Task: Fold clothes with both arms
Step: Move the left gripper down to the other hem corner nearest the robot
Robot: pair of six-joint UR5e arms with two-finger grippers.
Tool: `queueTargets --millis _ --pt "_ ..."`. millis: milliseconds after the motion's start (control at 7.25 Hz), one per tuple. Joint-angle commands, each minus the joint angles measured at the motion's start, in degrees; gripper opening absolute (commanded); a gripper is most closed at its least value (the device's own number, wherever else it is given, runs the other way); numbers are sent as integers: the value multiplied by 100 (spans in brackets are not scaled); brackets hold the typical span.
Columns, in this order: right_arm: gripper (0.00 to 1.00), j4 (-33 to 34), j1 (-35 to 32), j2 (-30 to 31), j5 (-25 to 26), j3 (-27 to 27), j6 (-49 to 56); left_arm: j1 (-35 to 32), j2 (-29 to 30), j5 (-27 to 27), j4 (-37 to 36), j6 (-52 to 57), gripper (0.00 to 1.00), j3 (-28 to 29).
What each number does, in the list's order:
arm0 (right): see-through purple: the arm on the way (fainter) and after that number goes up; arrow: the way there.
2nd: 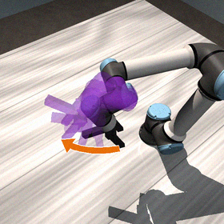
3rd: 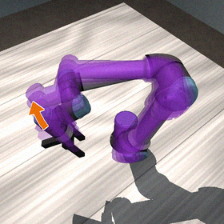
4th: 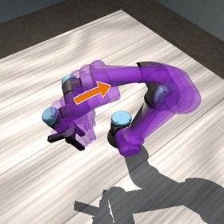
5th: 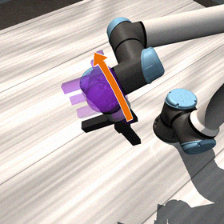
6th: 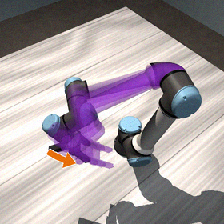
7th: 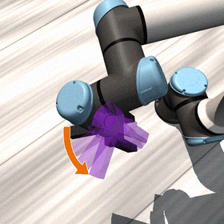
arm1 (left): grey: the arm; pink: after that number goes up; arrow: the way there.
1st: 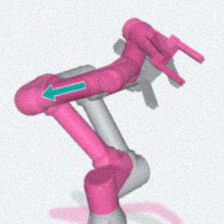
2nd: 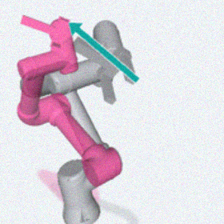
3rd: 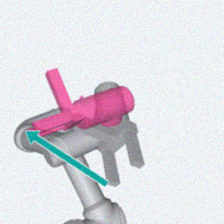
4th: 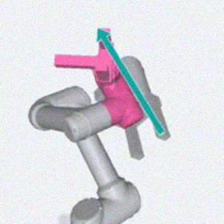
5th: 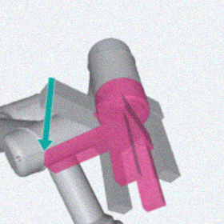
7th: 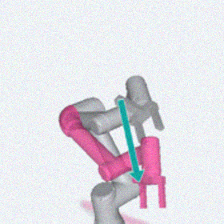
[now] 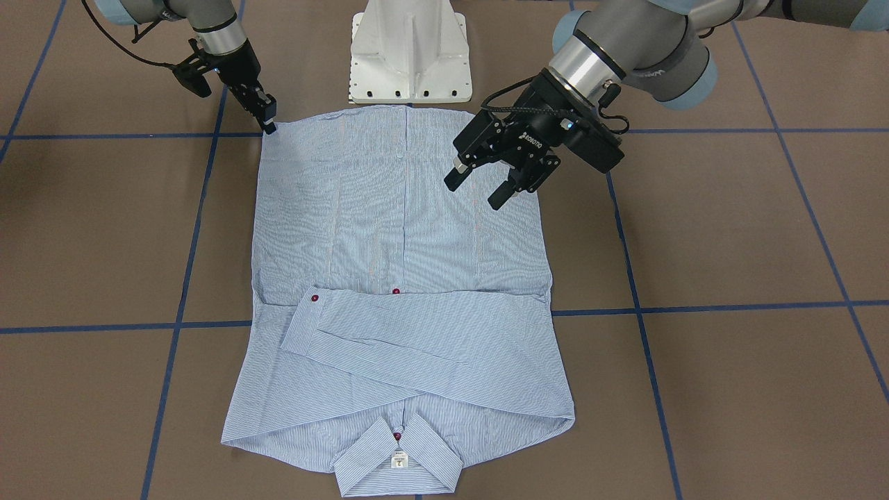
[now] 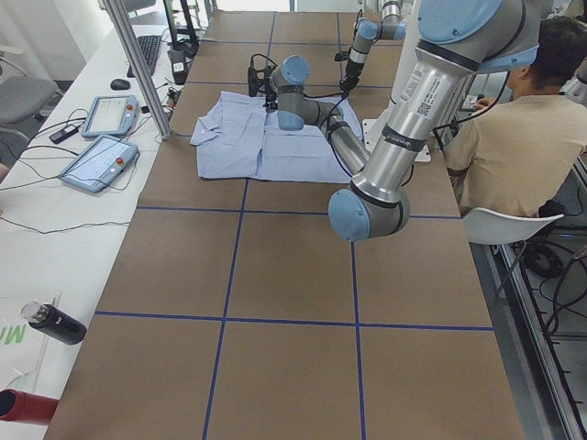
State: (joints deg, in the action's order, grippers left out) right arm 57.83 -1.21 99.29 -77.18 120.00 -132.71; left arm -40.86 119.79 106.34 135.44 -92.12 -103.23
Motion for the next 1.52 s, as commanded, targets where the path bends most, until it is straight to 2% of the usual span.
queueTargets --millis 0,138,414,551,689,965,1103,1241,1379 --pt "0 0 -19 12 1 49 0 0 -17 1 0 1 91 -22" --pt "0 0 -28 38 -8 154 8 0 -86 1 0 -7 91 -91" --pt "0 0 -28 91 -43 225 8 0 -1083 -8 0 -16 91 -870" --pt "0 0 -28 82 -43 234 8 43 -1489 -51 -9 -86 99 -1240" --pt "0 0 -28 82 -69 260 8 261 -1911 -104 -9 -443 100 -1461" --pt "0 0 -37 91 -122 322 17 1033 -2860 -585 0 -701 99 -1874" --pt "0 0 -37 99 -122 313 17 1524 -3204 -936 0 -771 96 -1842" --pt "0 -9 -28 134 -140 287 17 1990 -3320 -1340 -26 -946 90 -1841" --pt "0 -9 -72 143 -288 296 17 2412 -3356 -1465 -53 -1261 85 -1737"
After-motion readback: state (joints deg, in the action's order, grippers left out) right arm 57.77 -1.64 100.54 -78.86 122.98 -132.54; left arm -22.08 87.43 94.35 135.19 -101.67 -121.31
